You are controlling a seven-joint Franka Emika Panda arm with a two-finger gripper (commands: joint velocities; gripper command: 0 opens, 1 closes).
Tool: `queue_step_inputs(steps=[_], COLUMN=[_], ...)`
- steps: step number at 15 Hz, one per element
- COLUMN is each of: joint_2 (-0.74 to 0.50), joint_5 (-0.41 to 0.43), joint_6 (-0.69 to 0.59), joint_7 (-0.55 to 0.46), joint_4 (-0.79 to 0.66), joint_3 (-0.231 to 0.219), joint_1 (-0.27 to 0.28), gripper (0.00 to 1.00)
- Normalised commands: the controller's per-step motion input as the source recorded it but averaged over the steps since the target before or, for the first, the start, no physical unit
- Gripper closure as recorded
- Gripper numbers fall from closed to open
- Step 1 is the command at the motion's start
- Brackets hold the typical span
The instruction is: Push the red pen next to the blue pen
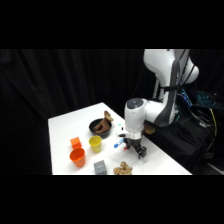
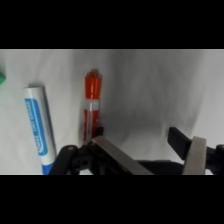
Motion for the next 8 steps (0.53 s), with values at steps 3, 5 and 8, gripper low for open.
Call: queue_step_inputs(steps=[3, 5, 8], joint_2=[-0.06, -0.1, -0.18], joint_5=[-0.081, -0.065, 0.115], joint_6=[-0.03, -0.13, -0.5], joint_7=[-0.23, -0.22, -0.28], joint_4=[0.07, 0.09, 0.13], joint_3=[-0.054, -0.009, 0.19], joint_1=[-0.171, -0.163, -0.245], gripper=[0.0, 0.0, 0.0])
